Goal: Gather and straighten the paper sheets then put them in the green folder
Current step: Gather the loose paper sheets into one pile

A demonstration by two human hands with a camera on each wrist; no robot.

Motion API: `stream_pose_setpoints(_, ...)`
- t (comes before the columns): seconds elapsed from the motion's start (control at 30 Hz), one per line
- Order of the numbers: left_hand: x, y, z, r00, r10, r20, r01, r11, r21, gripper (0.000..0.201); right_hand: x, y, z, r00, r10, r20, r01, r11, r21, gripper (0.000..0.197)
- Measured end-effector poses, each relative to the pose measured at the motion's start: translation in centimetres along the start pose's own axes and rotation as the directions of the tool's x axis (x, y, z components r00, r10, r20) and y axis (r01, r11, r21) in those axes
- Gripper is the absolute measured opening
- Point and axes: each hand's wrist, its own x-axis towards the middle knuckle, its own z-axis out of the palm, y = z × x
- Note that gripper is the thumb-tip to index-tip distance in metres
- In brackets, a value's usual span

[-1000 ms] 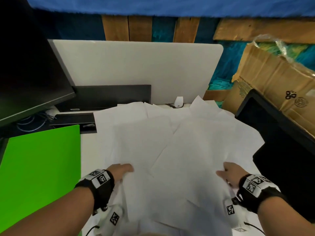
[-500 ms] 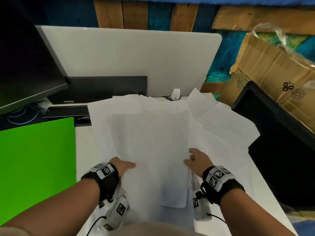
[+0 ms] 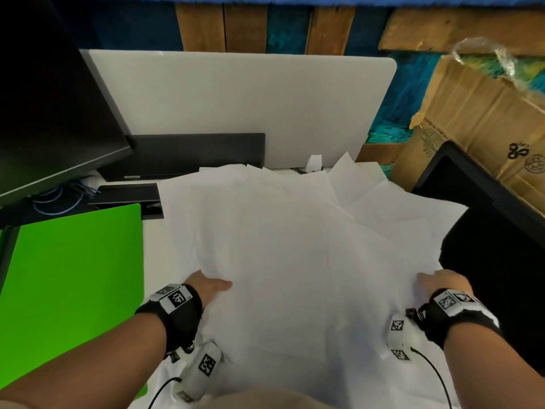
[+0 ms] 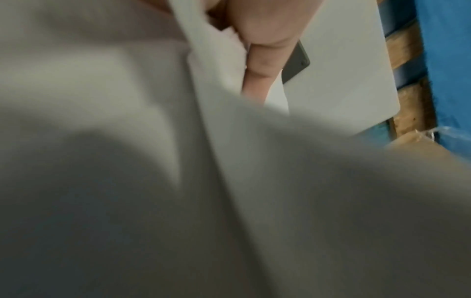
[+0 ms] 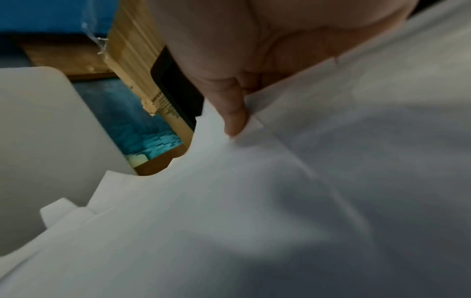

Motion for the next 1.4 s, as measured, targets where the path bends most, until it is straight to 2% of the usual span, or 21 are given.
stream_pose_setpoints(0.07,0.7,-0.5,-0.9,0.999,0.002,-0.034,-0.004,0.997,-0.071,0.068,-0.2,0.8,-0.1,0.996,0.019,-0.088,-0.008,0.993,0.120,0.038)
stream_pose_setpoints(0.17,1.2,-0.8,-1.9,0.996,-0.015,-0.085,0.007,0.995,-0.096,0.047,-0.5,1.0,0.0,0.985,0.108,-0.132,-0.070,0.962,0.265,0.043)
stream_pose_setpoints(0.2,1.4,-1.0,-2.1,0.995,-0.011,-0.097,0.002,0.996,-0.093,0.045,-0.7,0.8,0.1,0.989,0.095,-0.117,-0.062,0.965,0.255,0.040)
stream_pose_setpoints(0.27,1.6,-1.0,-2.0,0.994,-0.001,-0.107,-0.009,0.996,-0.091,0.049,-0.6,0.6,0.7,1.000,0.023,-0.017,-0.021,0.993,0.120,0.030)
stream_pose_setpoints(0.37,1.8,-1.1,-1.9,0.994,0.003,-0.108,-0.013,0.996,-0.090,0.053,-0.1,0.3,0.9,0.994,-0.025,0.110,0.028,0.999,-0.026,0.037)
stream_pose_setpoints(0.43,1.9,-1.2,-1.9,0.994,0.007,-0.106,-0.015,0.997,-0.077,0.055,0.0,0.0,0.6,0.997,-0.029,0.068,0.031,0.999,-0.033,0.050)
stream_pose_setpoints(0.5,2.0,-1.3,-1.8,0.993,0.017,-0.113,-0.025,0.997,-0.068,0.055,-0.3,-0.3,0.5,1.000,-0.017,0.007,0.017,0.998,0.060,0.082)
stream_pose_setpoints(0.57,2.1,-1.5,-1.8,0.993,0.026,-0.115,-0.034,0.997,-0.064,0.056,-0.4,-0.9,0.6,0.999,-0.047,0.004,0.046,0.992,0.114,0.096)
stream_pose_setpoints(0.7,2.1,-1.6,-1.7,0.992,0.033,-0.118,-0.039,0.998,-0.050,0.058,0.3,-1.8,1.2,0.986,-0.104,0.131,0.102,0.994,0.026,0.092)
stream_pose_setpoints(0.83,2.4,-1.9,-1.8,0.991,0.039,-0.131,-0.045,0.998,-0.043,0.055,0.6,-2.2,1.5,0.984,-0.077,0.158,0.080,0.997,-0.016,0.097)
stream_pose_setpoints(0.9,2.5,-2.0,-1.8,0.991,0.048,-0.127,-0.054,0.998,-0.038,0.054,0.5,-2.1,1.4,0.981,-0.098,0.169,0.101,0.995,-0.010,0.086)
stream_pose_setpoints(0.93,2.6,-2.0,-1.8,0.991,0.050,-0.125,-0.055,0.998,-0.038,0.052,0.4,-2.2,1.2,0.975,-0.120,0.188,0.128,0.991,-0.031,0.073)
stream_pose_setpoints(1.03,2.6,-2.0,-1.7,0.991,0.049,-0.126,-0.056,0.997,-0.050,0.048,0.0,-2.0,0.9,0.949,-0.156,0.274,0.211,0.960,-0.185,0.020)
stream_pose_setpoints(1.07,2.6,-2.0,-1.7,0.991,0.052,-0.125,-0.059,0.997,-0.050,0.049,-0.4,-1.9,0.8,0.941,-0.165,0.295,0.229,0.954,-0.195,0.008)
stream_pose_setpoints(1.17,2.6,-2.0,-1.7,0.991,0.049,-0.124,-0.056,0.997,-0.055,0.051,-0.5,-0.9,1.0,0.959,-0.154,0.238,0.193,0.970,-0.150,0.006)
stream_pose_setpoints(1.2,2.6,-2.0,-1.7,0.991,0.048,-0.128,-0.055,0.997,-0.049,0.050,-0.8,-0.6,1.0,0.967,-0.168,0.191,0.190,0.976,-0.107,0.008)
stream_pose_setpoints(1.27,2.5,-2.0,-1.7,0.991,0.045,-0.124,-0.052,0.997,-0.052,0.048,-1.2,0.0,1.8,0.987,-0.155,0.050,0.154,0.988,0.026,0.030)
stream_pose_setpoints(1.33,2.3,-1.8,-1.6,0.991,0.051,-0.124,-0.058,0.997,-0.050,0.047,-2.0,0.2,2.2,0.995,-0.039,-0.089,0.059,0.970,0.237,0.055)
stream_pose_setpoints(1.4,2.2,-1.8,-1.6,0.990,0.052,-0.129,-0.059,0.997,-0.048,0.049,-2.2,0.1,2.2,0.989,0.122,-0.083,-0.077,0.907,0.415,0.074)
